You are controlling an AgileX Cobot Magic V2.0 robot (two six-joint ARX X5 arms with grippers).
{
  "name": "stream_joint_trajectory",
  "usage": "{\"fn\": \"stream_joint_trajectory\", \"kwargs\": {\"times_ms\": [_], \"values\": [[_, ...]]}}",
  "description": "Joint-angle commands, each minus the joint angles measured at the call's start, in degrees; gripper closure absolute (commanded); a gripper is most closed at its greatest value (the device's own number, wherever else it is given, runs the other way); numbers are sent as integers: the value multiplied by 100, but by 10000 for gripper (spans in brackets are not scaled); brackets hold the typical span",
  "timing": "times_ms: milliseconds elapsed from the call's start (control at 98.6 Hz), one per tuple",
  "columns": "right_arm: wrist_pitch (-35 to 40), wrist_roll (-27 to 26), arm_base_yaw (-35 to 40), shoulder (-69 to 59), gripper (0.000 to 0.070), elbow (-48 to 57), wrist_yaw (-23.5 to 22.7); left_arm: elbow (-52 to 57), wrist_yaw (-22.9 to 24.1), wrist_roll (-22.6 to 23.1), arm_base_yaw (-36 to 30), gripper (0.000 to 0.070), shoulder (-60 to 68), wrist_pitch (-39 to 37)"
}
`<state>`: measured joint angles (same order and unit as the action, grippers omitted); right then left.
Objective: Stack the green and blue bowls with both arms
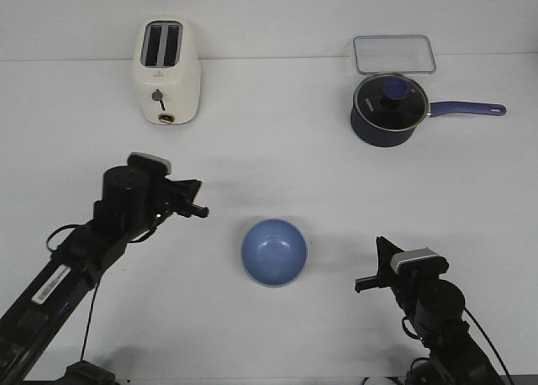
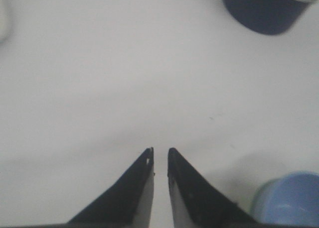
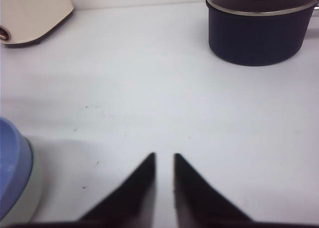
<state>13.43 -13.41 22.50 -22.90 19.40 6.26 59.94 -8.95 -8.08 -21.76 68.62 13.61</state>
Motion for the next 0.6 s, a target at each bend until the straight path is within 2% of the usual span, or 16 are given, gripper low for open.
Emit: {"fn": "stream_joint_trajectory", "kwargs": {"times_ms": [0, 91, 233, 314, 406, 588], "values": [[-55, -164, 28, 151, 700, 0, 46, -39, 245, 470, 179, 687, -337, 4], [-35, -216, 31, 586, 700, 0, 186, -669, 413, 476, 522, 687, -1115, -457], [87, 107, 31, 1335, 700, -20, 634, -2452, 868, 461, 887, 687, -2662, -1985], [28, 127, 31, 1543, 700, -26, 922, -3235, 1174, 404, 1025, 688, -3403, -2555], [-146, 129, 28, 1578, 700, -26, 1075, -3659, 1401, 293, 1137, 688, -3958, -2677], [-184, 129, 31, 1578, 700, -26, 1067, -3685, 1408, 269, 1178, 685, -4435, -2544]]}}
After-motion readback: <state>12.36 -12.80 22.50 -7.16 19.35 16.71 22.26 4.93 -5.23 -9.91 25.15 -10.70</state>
